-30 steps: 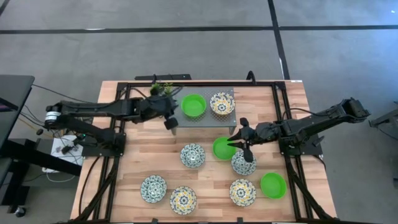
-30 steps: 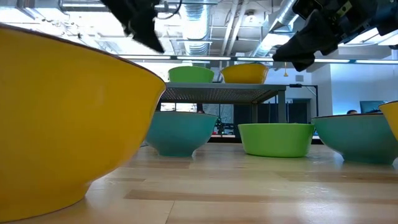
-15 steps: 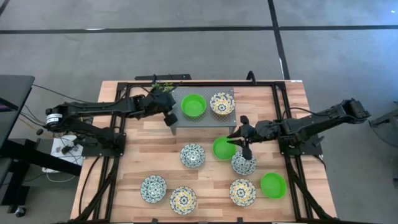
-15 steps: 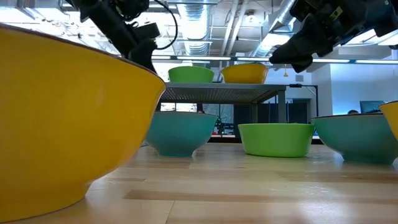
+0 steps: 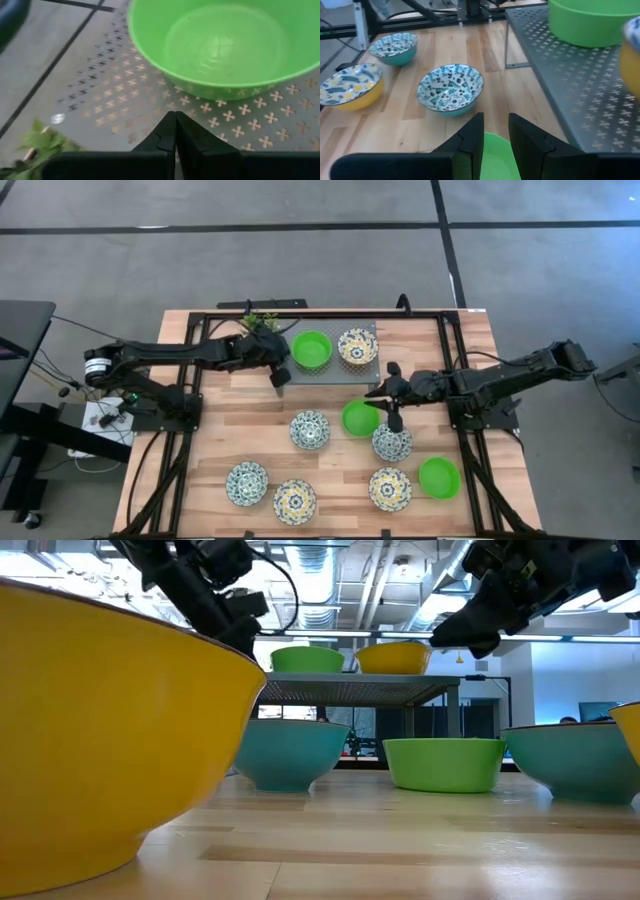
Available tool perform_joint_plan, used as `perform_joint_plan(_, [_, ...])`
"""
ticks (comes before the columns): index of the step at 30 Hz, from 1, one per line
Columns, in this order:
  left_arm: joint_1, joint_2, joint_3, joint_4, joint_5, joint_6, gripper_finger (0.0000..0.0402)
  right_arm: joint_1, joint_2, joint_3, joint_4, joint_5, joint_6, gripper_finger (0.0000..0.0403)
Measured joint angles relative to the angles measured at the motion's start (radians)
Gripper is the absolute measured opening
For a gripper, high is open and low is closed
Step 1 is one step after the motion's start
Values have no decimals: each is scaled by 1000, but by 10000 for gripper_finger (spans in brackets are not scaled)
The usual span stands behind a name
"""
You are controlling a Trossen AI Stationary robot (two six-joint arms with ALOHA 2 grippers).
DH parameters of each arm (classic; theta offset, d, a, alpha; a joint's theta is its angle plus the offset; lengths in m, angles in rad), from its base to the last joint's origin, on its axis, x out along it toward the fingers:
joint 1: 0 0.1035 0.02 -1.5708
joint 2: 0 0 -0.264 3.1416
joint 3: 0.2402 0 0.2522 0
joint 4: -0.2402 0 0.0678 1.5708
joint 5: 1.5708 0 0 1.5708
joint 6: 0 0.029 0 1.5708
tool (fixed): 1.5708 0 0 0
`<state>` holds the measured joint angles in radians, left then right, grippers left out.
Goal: Pick & Place Mini bowls
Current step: Put the left green bowl on the shelf
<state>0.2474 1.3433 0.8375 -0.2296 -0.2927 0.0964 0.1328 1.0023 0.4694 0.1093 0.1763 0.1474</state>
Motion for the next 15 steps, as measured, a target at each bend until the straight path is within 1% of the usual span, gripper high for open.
perform_joint_plan(5, [3,35,1,70,1,11,9,-22,0,0,0,115,0,85])
perform_joint_plan(7, [3,39,1,86,2,27,9,-32,0,0,-1,142,6,85])
perform_joint_plan(15, [3,39,0,108,4,30,9,-42,0,0,-5,142,11,85])
